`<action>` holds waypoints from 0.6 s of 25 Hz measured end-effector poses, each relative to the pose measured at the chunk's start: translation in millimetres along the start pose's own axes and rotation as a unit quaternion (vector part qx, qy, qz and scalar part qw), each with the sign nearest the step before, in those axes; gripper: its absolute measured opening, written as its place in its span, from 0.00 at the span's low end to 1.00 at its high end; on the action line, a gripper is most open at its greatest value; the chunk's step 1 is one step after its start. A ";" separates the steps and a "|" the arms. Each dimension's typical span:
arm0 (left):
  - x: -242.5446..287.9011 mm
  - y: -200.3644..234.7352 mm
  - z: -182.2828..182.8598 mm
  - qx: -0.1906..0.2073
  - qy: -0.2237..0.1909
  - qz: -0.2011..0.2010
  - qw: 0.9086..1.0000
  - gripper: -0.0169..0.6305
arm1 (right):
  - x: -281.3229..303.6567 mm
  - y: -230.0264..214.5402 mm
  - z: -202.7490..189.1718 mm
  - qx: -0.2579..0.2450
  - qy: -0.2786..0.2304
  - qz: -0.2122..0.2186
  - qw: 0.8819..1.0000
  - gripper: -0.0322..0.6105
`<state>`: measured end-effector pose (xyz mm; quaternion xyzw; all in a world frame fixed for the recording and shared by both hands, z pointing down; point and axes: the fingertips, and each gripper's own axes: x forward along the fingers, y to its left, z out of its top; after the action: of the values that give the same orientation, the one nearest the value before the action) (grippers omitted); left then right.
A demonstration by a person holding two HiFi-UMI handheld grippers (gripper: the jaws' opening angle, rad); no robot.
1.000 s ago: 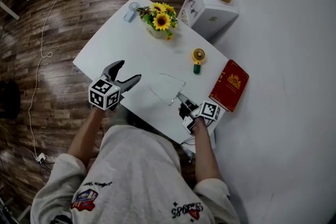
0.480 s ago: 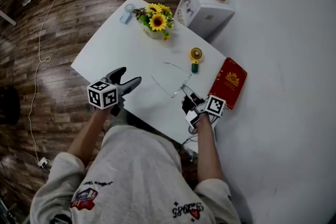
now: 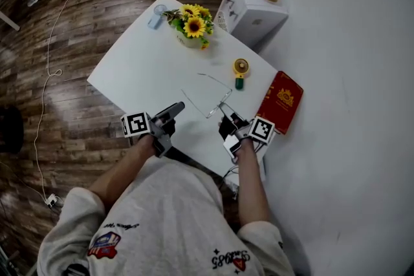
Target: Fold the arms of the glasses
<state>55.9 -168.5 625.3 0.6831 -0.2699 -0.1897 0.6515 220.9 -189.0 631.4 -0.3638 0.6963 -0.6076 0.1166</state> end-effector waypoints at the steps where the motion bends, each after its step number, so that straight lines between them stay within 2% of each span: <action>1: 4.0 -3.4 -0.5 -0.003 -0.004 -0.014 1.000 0.40 | 0.5 2.0 -0.4 -0.002 0.000 0.002 1.000 0.07; 3: 10.2 -8.1 0.3 -0.012 -0.016 -0.035 0.999 0.35 | 0.5 5.4 -1.4 -0.003 -0.001 0.008 1.000 0.07; 8: 20.0 -11.6 -4.1 -0.023 -0.016 -0.047 0.998 0.26 | -3.9 11.0 -2.9 -0.005 -0.003 0.014 1.000 0.07; 12: 21.9 -13.2 -8.3 -0.012 -0.011 -0.038 0.999 0.14 | -8.0 14.9 -4.5 -0.008 -0.003 0.018 1.000 0.07; 15: 23.7 -16.4 -10.4 -0.011 -0.008 -0.043 0.999 0.10 | -10.9 17.0 -6.2 -0.012 -0.001 0.019 1.000 0.07</action>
<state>82.8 -174.8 612.1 0.6856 -0.2435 -0.2255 0.6479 218.7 -177.2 614.0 -0.3523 0.7101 -0.5967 0.1244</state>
